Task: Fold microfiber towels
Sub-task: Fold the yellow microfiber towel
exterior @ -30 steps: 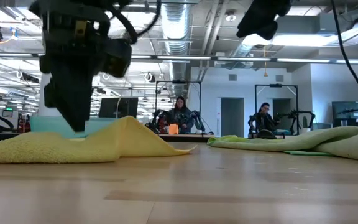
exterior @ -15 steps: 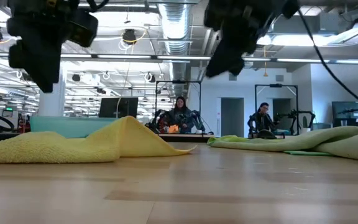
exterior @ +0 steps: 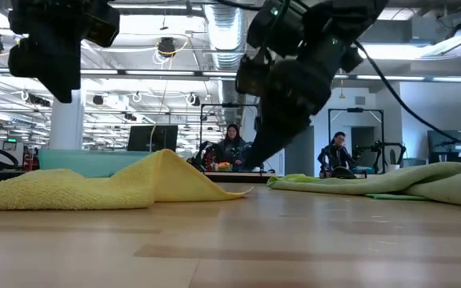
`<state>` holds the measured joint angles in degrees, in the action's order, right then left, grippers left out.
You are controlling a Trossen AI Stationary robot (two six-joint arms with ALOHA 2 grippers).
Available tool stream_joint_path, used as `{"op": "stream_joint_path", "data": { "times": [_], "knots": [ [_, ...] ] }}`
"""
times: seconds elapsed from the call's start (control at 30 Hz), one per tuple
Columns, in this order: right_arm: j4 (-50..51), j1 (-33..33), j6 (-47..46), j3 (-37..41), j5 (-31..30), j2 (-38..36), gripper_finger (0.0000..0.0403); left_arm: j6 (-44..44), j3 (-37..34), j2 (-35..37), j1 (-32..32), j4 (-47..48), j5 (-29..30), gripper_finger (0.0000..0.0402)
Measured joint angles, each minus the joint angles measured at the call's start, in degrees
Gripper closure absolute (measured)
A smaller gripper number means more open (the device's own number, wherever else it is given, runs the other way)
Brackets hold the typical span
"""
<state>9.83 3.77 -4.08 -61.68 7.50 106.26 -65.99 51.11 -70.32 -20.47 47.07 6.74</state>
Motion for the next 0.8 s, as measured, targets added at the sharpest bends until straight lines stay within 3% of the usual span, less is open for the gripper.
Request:
{"op": "stream_joint_path", "data": {
  "times": [0.4,0.8],
  "knots": [
    [-5.77,-0.04,-0.43,-0.05,-1.89,5.72,0.0283,-0.73,0.00,-0.07,0.00,0.01,-0.02,0.0253],
    [-5.56,0.28,-0.43,0.01,-7.43,5.79,0.0283,-0.92,0.00,-0.07,0.00,-0.02,-0.02,0.0253]
  ]
}}
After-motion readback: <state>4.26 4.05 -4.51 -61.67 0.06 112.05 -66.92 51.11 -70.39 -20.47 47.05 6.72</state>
